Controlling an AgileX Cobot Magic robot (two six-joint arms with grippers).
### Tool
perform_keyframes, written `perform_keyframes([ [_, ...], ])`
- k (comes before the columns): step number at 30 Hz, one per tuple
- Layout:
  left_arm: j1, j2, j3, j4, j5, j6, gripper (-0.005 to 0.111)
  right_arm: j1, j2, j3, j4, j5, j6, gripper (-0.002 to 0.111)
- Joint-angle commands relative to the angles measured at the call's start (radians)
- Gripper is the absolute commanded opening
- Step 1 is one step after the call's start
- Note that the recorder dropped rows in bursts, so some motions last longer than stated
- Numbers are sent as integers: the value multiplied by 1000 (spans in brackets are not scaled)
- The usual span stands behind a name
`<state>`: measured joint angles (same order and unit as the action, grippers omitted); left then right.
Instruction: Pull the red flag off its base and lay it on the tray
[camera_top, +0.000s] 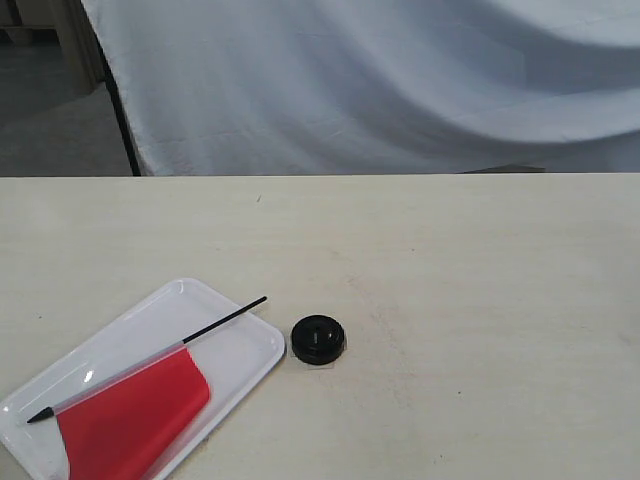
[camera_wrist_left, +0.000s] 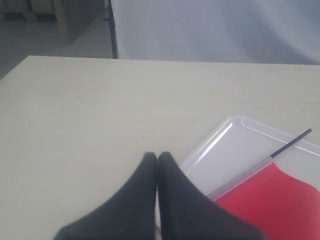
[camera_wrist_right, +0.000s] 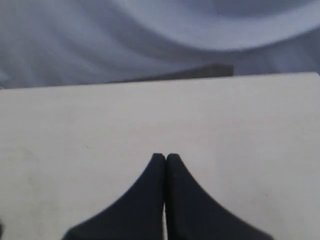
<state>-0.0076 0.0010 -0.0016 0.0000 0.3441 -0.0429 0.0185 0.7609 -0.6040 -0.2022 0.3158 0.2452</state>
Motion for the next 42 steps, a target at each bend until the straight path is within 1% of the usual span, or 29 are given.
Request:
perform_keyframes([
  [1, -9, -1, 2, 0, -3, 1, 0, 118, -189, 62, -10, -79, 2, -1],
  [5, -9, -1, 2, 0, -3, 1, 0, 214, -377, 145, -40, -169, 0, -1],
  [8, -9, -1, 2, 0, -3, 1, 0, 259, -505, 202, -68, -236, 0, -1],
  [11, -9, -1, 2, 0, -3, 1, 0, 274, -617, 240, -90, -273, -7, -1],
  [17, -9, -1, 2, 0, -3, 1, 0, 274, -761, 251, -88, -273, -7, -1],
  [20, -9, -1, 2, 0, -3, 1, 0, 274, -761, 249, -73, -283, 5, -1],
  [24, -9, -1, 2, 0, -2, 1, 0, 274, -761, 249, 49, -284, 27, -1],
  [28, -9, -1, 2, 0, -2, 1, 0, 274, -761, 249, 52, -340, 27, -1],
  [31, -9, -1, 2, 0, -2, 1, 0, 274, -761, 255, 52, -333, 27, -1],
  [35, -9, -1, 2, 0, -2, 1, 0, 274, -761, 346, 52, -393, 27, -1],
  [42, -9, -1, 2, 0, -2, 1, 0, 274, -761, 604, 52, -561, 20, -1],
])
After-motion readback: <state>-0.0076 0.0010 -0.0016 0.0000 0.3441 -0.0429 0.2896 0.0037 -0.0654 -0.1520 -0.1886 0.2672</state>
